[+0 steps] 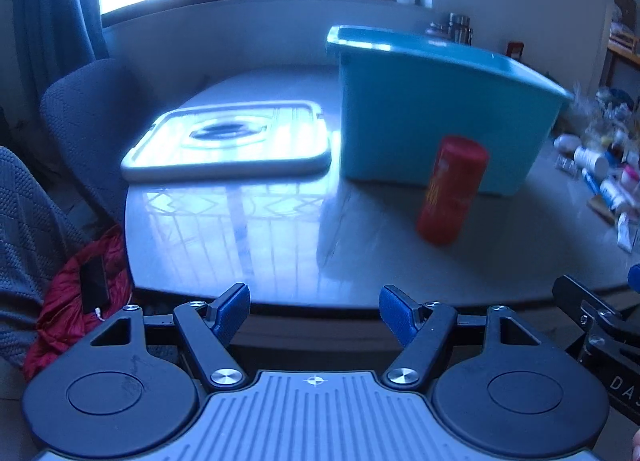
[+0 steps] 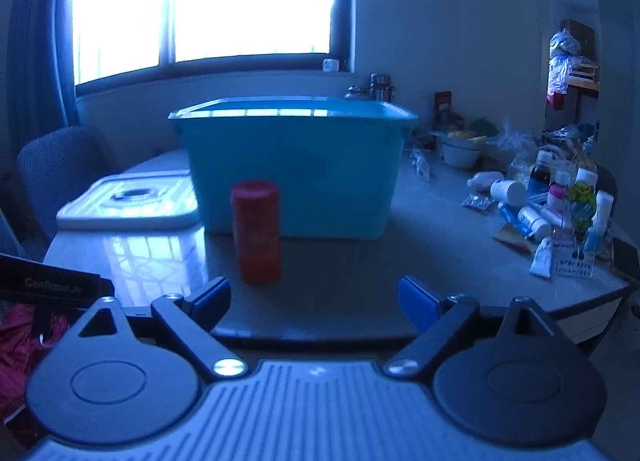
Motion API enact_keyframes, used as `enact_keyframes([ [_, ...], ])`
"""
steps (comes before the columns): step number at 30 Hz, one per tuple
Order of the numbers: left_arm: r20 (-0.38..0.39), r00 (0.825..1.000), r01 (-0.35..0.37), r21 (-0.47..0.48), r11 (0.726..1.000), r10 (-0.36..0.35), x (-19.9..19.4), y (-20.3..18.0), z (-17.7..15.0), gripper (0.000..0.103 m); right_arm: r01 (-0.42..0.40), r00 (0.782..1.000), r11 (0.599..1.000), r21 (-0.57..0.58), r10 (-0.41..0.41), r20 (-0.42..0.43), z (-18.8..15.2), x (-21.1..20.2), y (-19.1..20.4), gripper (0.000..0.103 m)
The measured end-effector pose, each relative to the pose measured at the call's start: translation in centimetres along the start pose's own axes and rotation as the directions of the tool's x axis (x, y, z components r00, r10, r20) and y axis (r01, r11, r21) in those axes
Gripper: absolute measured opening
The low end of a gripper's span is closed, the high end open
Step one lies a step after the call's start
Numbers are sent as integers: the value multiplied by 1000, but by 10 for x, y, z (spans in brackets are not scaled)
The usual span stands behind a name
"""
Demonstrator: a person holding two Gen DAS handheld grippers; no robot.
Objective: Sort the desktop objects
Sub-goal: 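Withdraw both tools and move the right tool toward the upright red canister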
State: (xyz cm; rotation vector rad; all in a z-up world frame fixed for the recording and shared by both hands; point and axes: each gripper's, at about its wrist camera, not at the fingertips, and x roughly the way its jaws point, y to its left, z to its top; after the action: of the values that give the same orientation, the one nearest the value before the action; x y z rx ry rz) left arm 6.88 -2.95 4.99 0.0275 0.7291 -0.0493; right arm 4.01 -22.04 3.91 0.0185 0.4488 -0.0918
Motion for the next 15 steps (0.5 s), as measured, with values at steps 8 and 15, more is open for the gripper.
enact_keyframes([
  [8, -39, 999, -18, 19, 1000, 18, 12, 2, -16, 74, -7, 999, 1000, 14, 8, -46, -13, 5, 8, 92],
  [15, -32, 999, -15, -26, 1000, 14, 21, 10, -9, 74, -1, 999, 1000, 29, 3, -44, -10, 17, 10, 92],
])
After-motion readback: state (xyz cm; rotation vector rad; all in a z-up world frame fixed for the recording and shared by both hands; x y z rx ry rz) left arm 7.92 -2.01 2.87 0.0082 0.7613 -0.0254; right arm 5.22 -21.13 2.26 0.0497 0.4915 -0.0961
